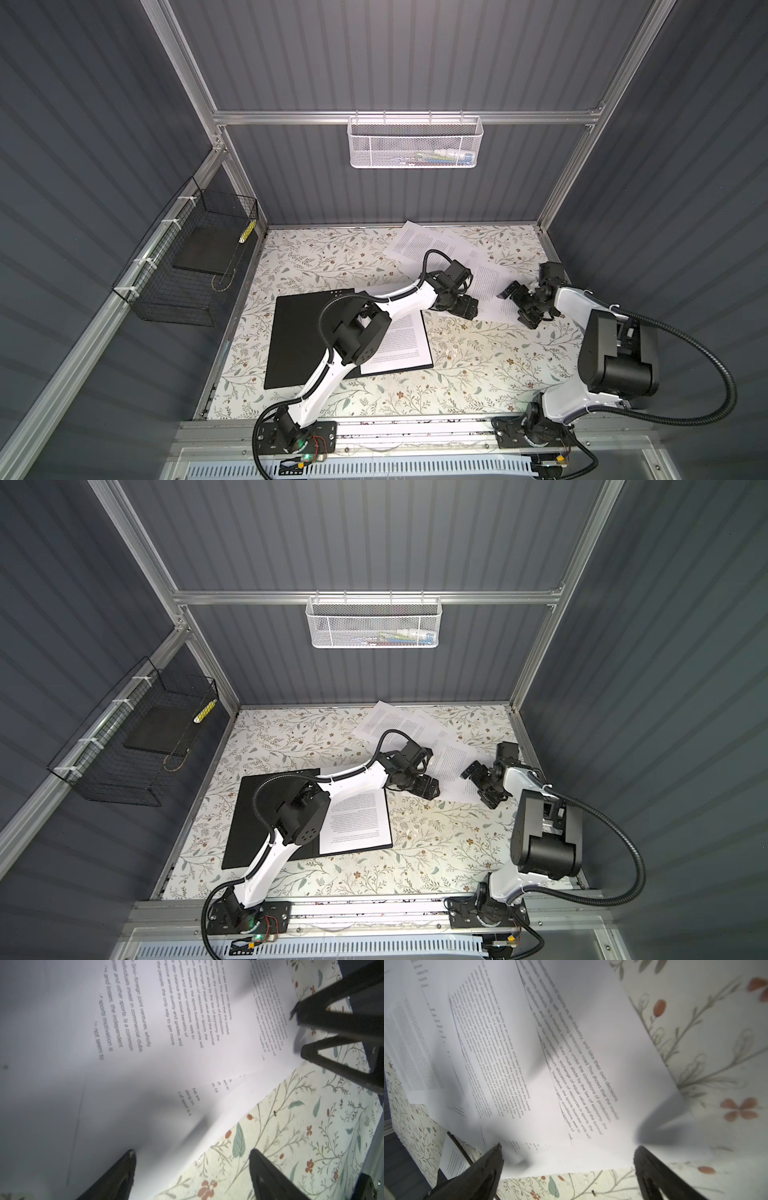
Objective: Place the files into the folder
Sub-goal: 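Pinch the top loose sheet's edge with the left gripper while the right gripper approaches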
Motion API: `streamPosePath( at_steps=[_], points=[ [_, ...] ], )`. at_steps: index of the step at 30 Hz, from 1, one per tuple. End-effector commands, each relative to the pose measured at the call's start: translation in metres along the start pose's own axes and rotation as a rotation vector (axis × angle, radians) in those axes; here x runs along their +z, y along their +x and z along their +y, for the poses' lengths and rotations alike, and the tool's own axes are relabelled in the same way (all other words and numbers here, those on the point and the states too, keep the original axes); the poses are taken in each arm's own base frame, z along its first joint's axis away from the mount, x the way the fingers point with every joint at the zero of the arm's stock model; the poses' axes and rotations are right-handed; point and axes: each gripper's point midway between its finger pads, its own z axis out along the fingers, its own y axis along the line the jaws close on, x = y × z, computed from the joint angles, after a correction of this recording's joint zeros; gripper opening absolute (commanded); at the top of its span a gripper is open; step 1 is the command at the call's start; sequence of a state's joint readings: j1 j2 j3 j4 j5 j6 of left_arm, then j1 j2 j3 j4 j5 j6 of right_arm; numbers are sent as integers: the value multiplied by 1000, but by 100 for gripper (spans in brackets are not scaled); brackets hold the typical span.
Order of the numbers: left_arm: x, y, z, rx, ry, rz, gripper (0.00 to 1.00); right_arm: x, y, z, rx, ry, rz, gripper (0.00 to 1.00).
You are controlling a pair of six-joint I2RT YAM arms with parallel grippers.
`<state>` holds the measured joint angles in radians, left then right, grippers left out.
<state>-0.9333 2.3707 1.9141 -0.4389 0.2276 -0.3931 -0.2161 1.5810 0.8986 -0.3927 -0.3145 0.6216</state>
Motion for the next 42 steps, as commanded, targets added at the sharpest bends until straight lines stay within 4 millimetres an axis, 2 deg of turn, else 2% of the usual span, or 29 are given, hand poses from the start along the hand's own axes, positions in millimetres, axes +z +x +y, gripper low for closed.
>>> streamPosePath(
  at_steps=[1,7,12,14,16,18,21,24,30,34,38,42],
  points=[
    [11,61,-10,-12,31,164,86,-12,2,-4,13,-3,-13,99],
    [14,113,-45,40,71,243,86,-24,3,-17,53,-19,-53,99],
    [7,136,-85,85,135,273,87,-30,14,-27,53,-11,-52,99],
    [1,137,-104,125,157,270,87,-31,16,-33,65,-5,-53,99],
    [-7,130,-120,141,184,256,87,-32,15,-39,81,-3,-63,99],
    [-21,114,-132,147,208,214,87,-34,13,-43,93,-1,-73,99],
    [-37,86,-137,144,204,134,89,-38,11,-46,101,-4,-95,99],
    [-34,65,-113,100,135,98,89,-39,8,-50,108,-2,-103,99],
    [-24,45,-67,70,31,81,89,-32,10,-62,141,18,-83,99],
    [-20,35,-42,59,-10,68,89,-30,3,-69,152,30,-116,99],
    [-12,36,-30,60,-27,86,89,-26,-1,-77,171,51,-127,99],
    [-1,45,-23,59,-35,119,89,-23,-9,-77,199,39,-133,99]
  ],
)
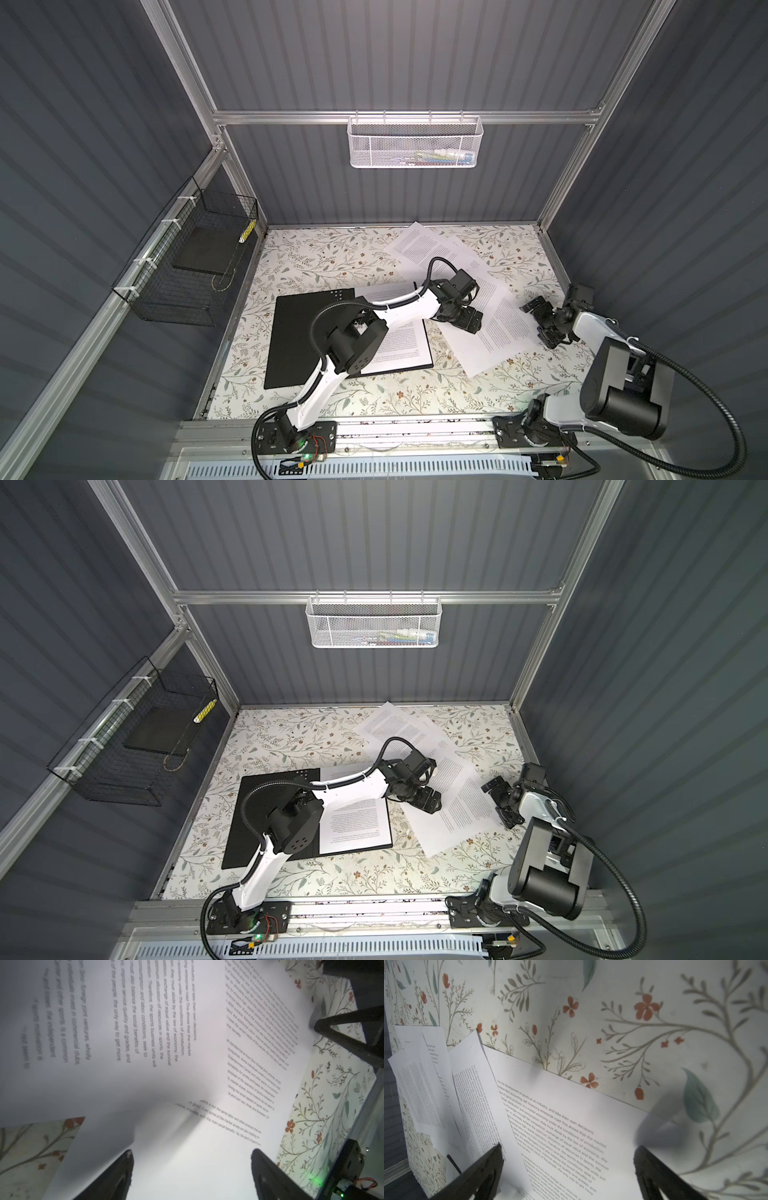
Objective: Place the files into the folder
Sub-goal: 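Pinch the top loose sheet's edge with the left gripper while the right gripper approaches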
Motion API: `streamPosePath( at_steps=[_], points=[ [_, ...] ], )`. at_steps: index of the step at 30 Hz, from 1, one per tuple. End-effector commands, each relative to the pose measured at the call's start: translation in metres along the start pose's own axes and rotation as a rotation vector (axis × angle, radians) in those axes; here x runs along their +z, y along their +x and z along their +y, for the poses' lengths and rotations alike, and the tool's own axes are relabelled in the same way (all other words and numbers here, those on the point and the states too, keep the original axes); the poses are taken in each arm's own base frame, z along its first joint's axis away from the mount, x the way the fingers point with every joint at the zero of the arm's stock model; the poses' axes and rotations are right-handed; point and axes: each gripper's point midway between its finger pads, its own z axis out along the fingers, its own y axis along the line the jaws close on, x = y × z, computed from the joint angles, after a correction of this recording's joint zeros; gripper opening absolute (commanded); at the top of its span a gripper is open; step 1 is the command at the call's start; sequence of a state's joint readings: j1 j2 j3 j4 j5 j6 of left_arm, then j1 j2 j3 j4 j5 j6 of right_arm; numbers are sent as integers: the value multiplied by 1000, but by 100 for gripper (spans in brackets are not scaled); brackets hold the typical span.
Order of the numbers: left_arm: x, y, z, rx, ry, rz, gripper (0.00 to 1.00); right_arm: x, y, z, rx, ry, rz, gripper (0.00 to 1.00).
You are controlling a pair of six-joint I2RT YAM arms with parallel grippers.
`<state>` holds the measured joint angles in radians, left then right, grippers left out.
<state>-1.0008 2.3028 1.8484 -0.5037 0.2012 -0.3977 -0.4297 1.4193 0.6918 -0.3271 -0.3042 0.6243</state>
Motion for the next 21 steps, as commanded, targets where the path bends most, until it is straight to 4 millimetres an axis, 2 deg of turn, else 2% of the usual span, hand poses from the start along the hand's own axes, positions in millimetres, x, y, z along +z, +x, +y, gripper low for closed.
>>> streamPosePath(
  at_steps=[1,9,15,21],
  points=[
    [13,13,4,22,-17,56,89,4,-7,-2,21,4,-14,99],
    [18,36,19,5,-59,109,90,15,-14,1,75,-10,19,99],
    [18,45,23,-13,-66,128,90,32,4,6,125,-74,120,99],
    [19,47,23,-17,-65,134,90,37,17,8,139,-112,174,99]
  ],
)
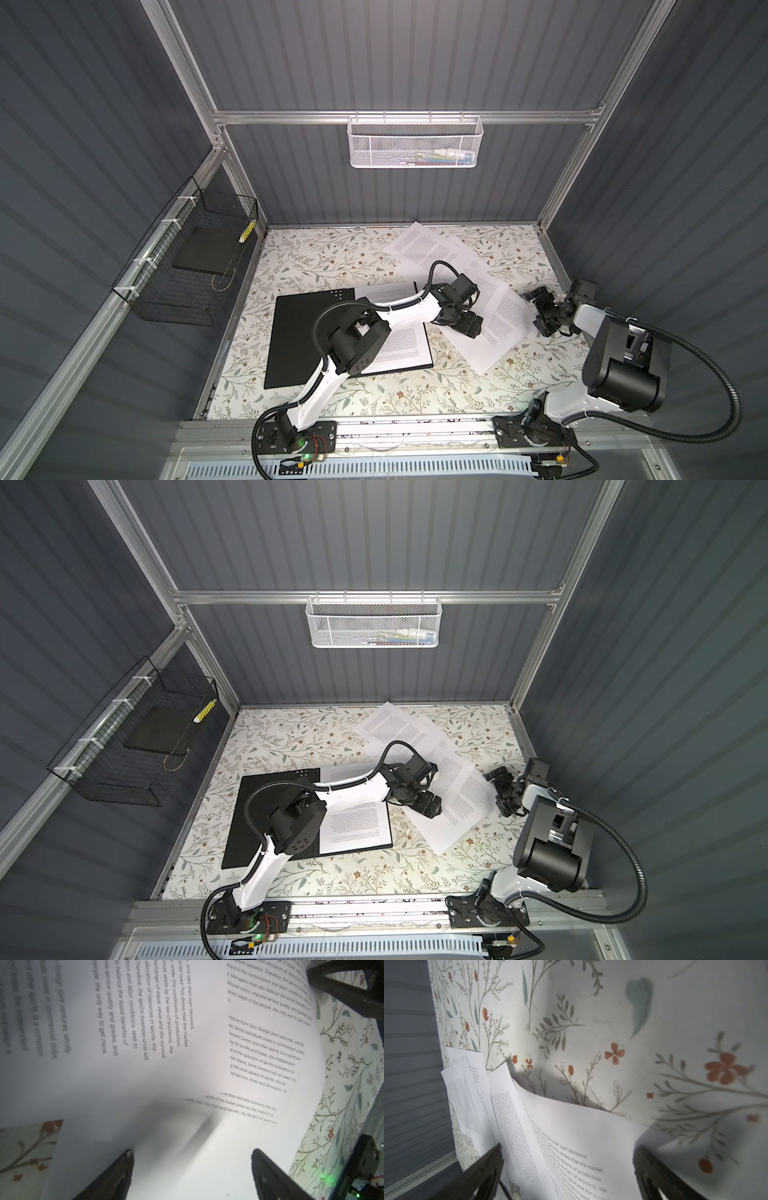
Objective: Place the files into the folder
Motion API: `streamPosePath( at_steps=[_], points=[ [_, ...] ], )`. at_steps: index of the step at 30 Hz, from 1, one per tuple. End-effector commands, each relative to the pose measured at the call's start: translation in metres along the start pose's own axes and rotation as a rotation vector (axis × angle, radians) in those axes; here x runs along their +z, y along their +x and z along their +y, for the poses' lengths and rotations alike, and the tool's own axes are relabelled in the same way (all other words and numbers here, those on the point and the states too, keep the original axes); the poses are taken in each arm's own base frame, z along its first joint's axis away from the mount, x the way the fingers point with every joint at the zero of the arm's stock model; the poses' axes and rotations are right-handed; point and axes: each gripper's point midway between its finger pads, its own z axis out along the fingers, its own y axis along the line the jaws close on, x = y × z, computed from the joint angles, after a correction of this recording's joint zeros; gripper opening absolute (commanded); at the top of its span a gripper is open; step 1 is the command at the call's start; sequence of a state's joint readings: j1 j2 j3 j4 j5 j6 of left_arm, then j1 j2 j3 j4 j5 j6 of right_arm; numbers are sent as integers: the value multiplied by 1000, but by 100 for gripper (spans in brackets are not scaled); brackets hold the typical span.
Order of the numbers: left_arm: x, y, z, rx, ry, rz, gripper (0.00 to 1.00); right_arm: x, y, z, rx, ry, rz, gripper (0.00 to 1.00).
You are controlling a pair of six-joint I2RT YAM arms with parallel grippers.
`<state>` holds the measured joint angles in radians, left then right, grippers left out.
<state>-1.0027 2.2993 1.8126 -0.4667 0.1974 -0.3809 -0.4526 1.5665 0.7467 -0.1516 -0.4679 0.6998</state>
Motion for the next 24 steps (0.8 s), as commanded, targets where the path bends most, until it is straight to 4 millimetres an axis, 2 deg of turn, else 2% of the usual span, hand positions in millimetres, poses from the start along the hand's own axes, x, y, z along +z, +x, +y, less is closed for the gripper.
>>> streamPosePath(
  at_steps=[1,13,24],
  points=[
    [15,44,20,-40,-65,142,90,13,40,-28,86,55,143,99],
    [31,51,26,-88,-83,179,90,7,85,-13,82,-60,267,99],
    [45,55,32,-127,-89,203,90,-16,114,0,101,-150,301,99]
  ],
)
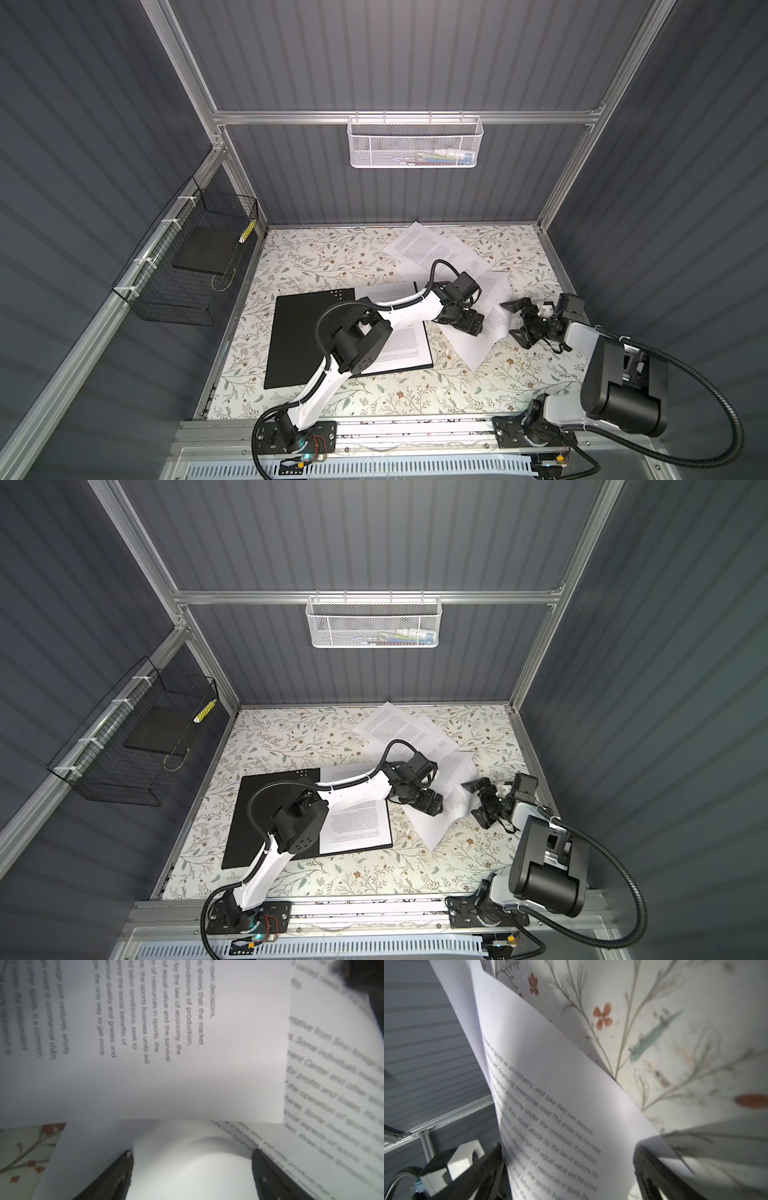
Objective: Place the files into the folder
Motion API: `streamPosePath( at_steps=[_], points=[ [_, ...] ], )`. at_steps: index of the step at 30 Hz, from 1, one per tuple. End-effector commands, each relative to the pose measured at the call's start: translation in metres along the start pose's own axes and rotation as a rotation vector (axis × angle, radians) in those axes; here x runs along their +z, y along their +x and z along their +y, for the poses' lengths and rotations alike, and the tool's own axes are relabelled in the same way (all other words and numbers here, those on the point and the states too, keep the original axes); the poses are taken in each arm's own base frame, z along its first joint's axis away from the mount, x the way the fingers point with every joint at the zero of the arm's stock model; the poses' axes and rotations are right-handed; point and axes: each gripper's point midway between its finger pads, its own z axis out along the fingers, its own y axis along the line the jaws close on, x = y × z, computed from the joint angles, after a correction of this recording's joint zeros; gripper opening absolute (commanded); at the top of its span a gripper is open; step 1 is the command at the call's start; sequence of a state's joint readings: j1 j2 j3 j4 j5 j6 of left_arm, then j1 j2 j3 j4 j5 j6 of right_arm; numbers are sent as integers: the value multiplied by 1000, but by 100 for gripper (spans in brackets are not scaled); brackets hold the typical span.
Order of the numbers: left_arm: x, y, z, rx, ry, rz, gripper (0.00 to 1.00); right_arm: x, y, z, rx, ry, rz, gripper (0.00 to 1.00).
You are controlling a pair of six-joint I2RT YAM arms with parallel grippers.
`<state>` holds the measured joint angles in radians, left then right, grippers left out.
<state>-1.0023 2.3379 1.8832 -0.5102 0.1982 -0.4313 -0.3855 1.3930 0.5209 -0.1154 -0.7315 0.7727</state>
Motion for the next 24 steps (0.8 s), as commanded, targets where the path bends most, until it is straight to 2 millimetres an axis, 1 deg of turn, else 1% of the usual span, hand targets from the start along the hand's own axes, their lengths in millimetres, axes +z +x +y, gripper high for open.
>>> streamPosePath(
  at_steps=[1,6,10,13,16,19,20,24],
  points=[
    [43,59,36,-75,-91,194,90,-1,23,-11,80,25,61,99],
    [45,62,40,-83,-96,201,90,-7,31,-5,99,-9,63,99],
    [49,66,43,-94,-103,211,90,-11,35,3,105,-35,66,99],
    [51,70,49,-109,-115,218,90,-15,36,9,91,-31,53,99],
    [52,73,56,-125,-134,218,90,-16,43,12,83,-22,49,99],
    [53,74,62,-144,-146,216,90,-16,51,8,89,0,37,99],
    [54,74,64,-148,-150,215,90,-19,52,10,83,-10,17,99],
    [53,76,67,-156,-158,216,90,-22,50,-1,93,23,-30,99]
  ],
)
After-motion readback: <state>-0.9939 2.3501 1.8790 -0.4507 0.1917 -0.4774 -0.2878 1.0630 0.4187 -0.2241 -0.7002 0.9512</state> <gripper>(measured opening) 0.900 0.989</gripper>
